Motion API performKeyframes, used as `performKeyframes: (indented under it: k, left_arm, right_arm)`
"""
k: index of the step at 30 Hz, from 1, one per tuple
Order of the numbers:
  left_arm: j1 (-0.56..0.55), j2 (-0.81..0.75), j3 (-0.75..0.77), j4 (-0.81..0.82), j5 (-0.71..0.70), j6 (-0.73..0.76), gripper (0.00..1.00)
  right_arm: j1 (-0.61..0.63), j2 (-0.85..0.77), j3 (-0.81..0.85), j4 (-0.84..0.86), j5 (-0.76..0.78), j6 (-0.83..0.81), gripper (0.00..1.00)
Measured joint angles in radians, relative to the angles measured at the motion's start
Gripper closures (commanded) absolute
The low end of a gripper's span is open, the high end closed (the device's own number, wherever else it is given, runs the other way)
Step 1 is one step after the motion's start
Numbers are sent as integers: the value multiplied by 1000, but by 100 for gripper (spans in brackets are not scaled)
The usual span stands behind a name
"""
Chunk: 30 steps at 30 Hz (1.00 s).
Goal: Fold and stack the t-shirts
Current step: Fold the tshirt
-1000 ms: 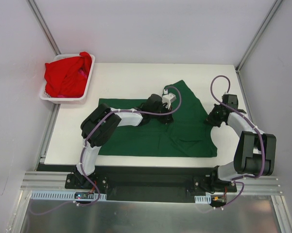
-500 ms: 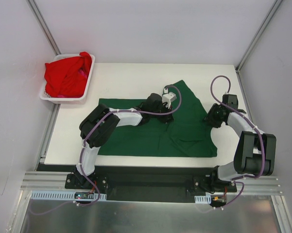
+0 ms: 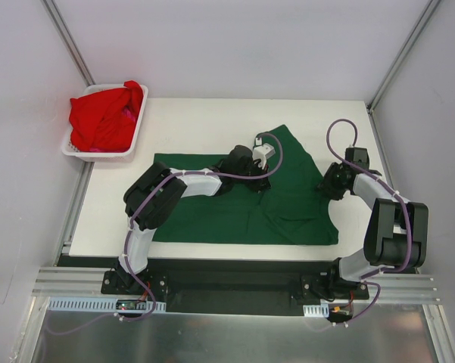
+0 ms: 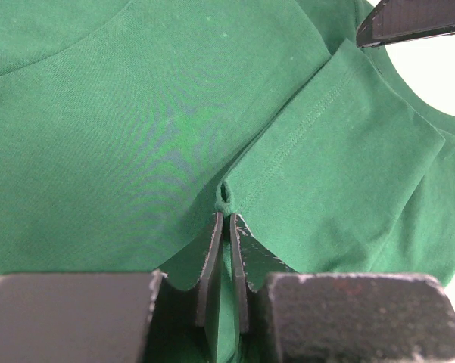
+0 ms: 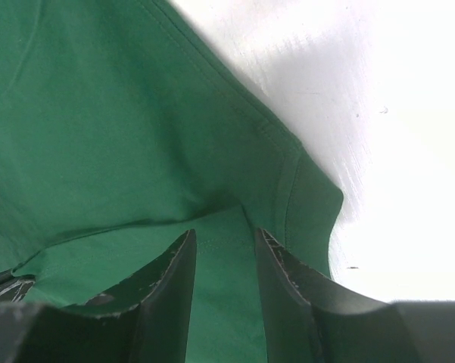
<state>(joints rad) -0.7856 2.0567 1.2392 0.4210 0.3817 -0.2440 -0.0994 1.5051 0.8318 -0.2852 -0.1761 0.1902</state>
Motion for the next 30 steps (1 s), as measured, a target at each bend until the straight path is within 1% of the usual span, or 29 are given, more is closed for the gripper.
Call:
performKeyframes:
  k: [16,20,22,25,26,30]
  left_arm:
    - [1,0,-5,1,0,0,94]
    - [1,0,-8,1,0,0,94]
    - [1,0,-10,2,-1,0,94]
    - [1,0,-12,3,-1,0,94]
    - [2,0,-12,4,-1,0,94]
    - [2,0,-15,9,-1,0,95]
  right_arm:
    - [0,4,-32,12,-1,0,62]
    - [0,4,-41,13,-4,0,81]
    - [0,4,-42,12,-5,0,89]
    - [0,4,-42,13,-6,2,97]
    - [0,4,-42,13,-8,3,99]
    - [3,4,-42,13,-11,3,99]
